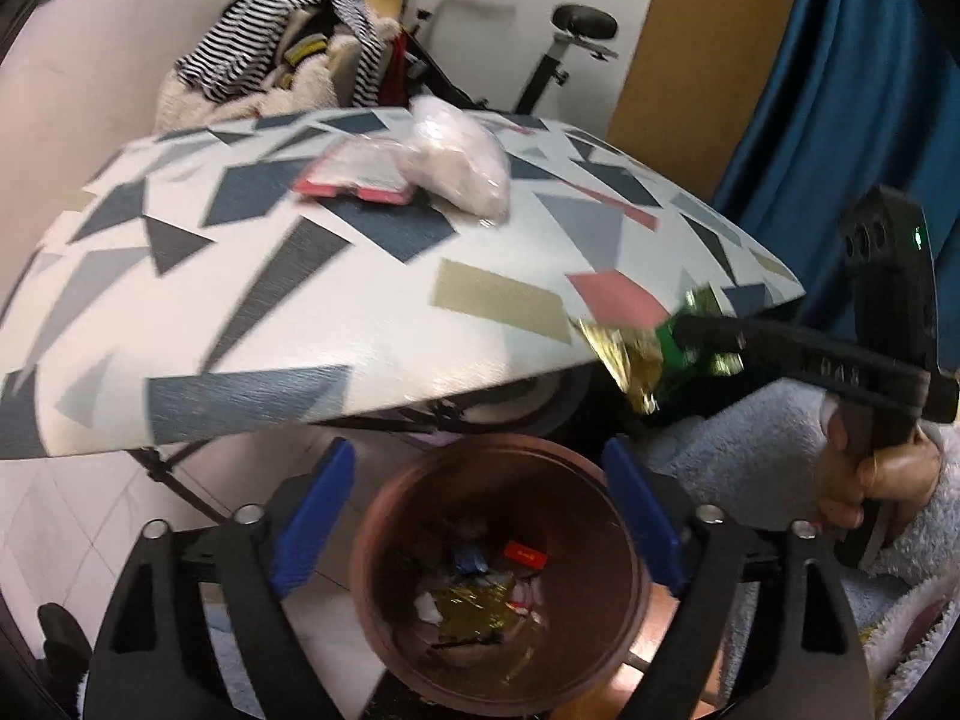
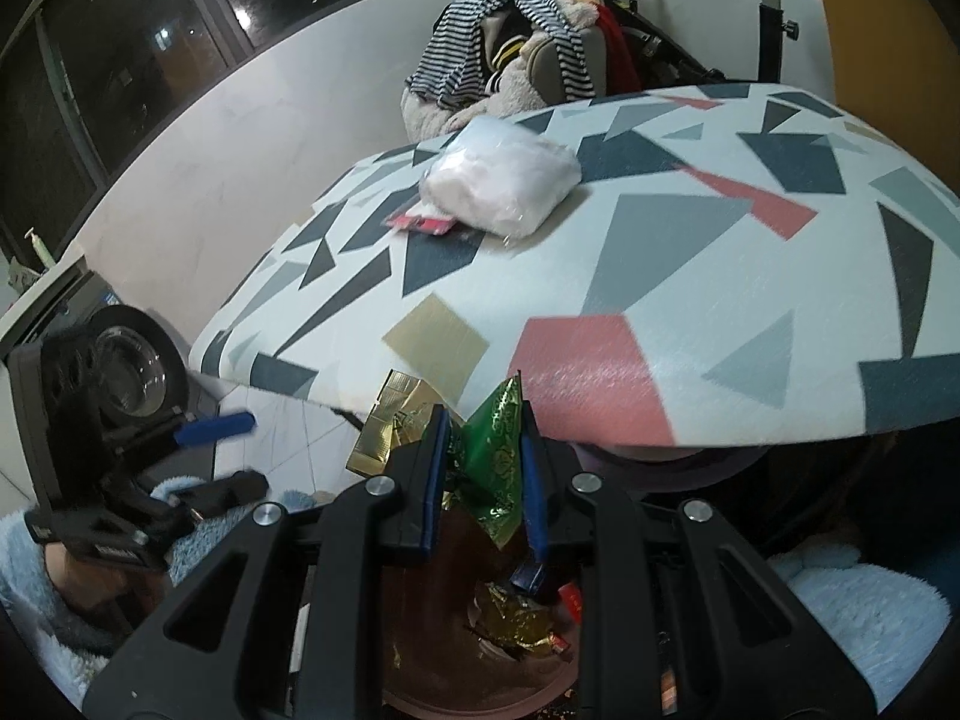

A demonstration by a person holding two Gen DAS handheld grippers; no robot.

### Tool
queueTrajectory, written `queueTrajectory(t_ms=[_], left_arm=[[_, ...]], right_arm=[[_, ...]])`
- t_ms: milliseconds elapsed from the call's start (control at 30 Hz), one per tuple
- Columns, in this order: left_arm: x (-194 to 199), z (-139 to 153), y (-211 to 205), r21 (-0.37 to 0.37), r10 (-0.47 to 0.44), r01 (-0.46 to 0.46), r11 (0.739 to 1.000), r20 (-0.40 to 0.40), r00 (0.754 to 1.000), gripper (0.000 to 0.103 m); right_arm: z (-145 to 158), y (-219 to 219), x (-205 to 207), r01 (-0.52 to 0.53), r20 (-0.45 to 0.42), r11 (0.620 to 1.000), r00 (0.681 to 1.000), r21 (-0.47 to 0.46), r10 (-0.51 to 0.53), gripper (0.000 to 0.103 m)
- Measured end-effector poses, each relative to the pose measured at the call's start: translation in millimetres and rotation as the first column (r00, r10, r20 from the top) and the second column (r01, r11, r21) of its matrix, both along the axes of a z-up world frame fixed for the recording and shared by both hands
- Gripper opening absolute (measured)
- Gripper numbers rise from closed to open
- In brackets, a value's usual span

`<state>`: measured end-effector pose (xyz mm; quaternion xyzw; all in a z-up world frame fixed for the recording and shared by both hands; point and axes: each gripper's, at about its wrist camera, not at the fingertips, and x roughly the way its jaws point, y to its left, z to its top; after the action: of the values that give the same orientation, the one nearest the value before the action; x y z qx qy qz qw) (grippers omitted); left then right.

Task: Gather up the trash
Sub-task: 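Lower both tools over the brown bin and open them to drop the items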

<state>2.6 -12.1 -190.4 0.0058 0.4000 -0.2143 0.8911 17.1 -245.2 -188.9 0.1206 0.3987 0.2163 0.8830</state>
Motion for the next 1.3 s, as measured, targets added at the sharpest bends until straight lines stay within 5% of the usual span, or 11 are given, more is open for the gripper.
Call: queueTrajectory(t_ms=[200, 567, 1000, 1067, 1133, 1200, 1300], left_arm=[[-8, 4, 17, 0.066, 0.073, -0.078, 0.995, 0.082, 0.994, 0.093], [-24, 8, 42, 0.023, 0.194, -0.201, 0.979, 0.162, 0.968, 0.097], [-18, -2, 45, 0.028, 0.239, -0.244, 0.969, 0.126, 0.963, 0.097], [-18, -3, 44, 0.031, 0.238, -0.243, 0.969, 0.124, 0.963, 0.097], [-18, -3, 44, 0.031, 0.241, -0.247, 0.969, 0.124, 0.963, 0.097], [-18, -3, 44, 0.03, 0.247, -0.252, 0.967, 0.122, 0.961, 0.097], [-17, -5, 46, 0.023, 0.258, -0.262, 0.965, 0.115, 0.959, 0.097]], right_arm=[[-14, 20, -5, -0.058, -0.033, 0.998, 0.998, -0.039, 0.057, 0.025], [-53, 60, -8, -0.157, -0.135, 0.975, 0.981, -0.159, 0.136, 0.025], [-77, 68, -5, -0.138, -0.195, 0.964, 0.976, -0.227, 0.094, 0.028], [-77, 69, -3, -0.137, -0.2, 0.963, 0.976, -0.233, 0.09, 0.039], [-77, 69, -3, -0.127, -0.194, 0.961, 0.978, -0.245, 0.08, 0.07], [-77, 68, -4, -0.124, -0.189, 0.961, 0.979, -0.247, 0.077, 0.086], [-74, 65, -5, -0.116, -0.181, 0.966, 0.981, -0.231, 0.074, 0.095]])
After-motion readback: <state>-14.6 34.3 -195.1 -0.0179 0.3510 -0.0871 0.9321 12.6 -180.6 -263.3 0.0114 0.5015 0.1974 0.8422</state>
